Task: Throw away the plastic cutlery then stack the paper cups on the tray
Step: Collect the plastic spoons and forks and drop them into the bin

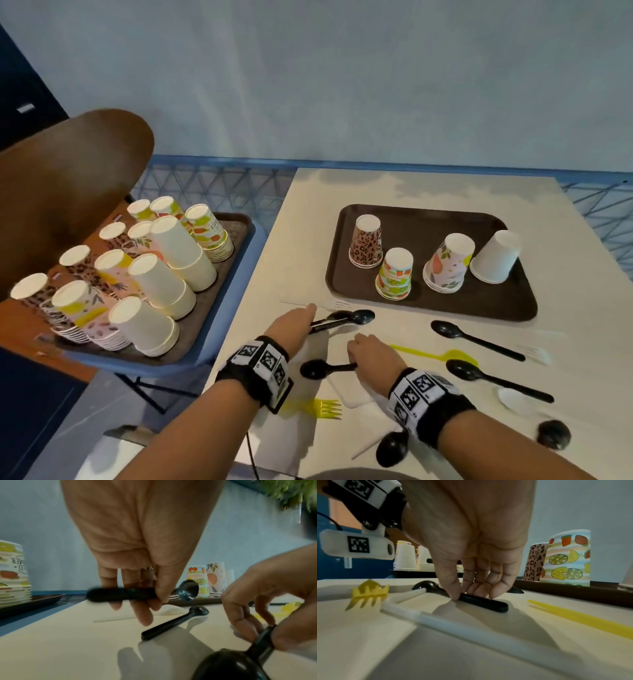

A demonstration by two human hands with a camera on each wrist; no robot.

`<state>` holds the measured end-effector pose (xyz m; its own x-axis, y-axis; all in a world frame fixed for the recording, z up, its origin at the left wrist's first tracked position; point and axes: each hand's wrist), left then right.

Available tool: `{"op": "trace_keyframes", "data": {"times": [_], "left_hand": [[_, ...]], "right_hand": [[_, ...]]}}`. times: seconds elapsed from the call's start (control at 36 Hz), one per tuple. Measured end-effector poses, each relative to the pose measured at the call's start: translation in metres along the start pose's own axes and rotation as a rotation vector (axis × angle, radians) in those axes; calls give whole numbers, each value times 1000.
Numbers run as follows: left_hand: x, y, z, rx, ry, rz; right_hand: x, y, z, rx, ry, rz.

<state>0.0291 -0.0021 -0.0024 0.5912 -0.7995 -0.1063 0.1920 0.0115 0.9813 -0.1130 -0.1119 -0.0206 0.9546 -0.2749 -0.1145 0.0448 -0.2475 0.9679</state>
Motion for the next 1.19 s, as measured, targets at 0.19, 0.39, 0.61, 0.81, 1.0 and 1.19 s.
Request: {"op": "trace_keyframes", "data": {"times": [0.19,0.39,0.61,0.81,1.0,1.19], "left_hand": [[18,4,1,-165,-3,33],[29,-5,8,-49,-68,-87],[33,-16,21,45,-63,-146],[27,-1,31,-31,-130,-85],[13,9,52,-212,-170,40],[9,4,75,-548,-80,-38]], "right_hand": [[-5,10,-1,114,-68,34],[-25,15,15,232,-159,104],[-49,34,65,298,-424,346],[-58,42,132,213,-650,341],[-59,28,170,95,-706,232],[-54,22,181,27,-657,186]]}}
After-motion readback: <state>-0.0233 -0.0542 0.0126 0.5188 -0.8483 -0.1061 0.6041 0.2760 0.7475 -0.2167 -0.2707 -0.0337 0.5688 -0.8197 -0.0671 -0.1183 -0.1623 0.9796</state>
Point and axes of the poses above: each hand's wrist, its own x-axis towards the middle knuckle, its own y-axis out of the back of the hand, z = x × y, and after that the axes turned 14 degrees about z, right-handed
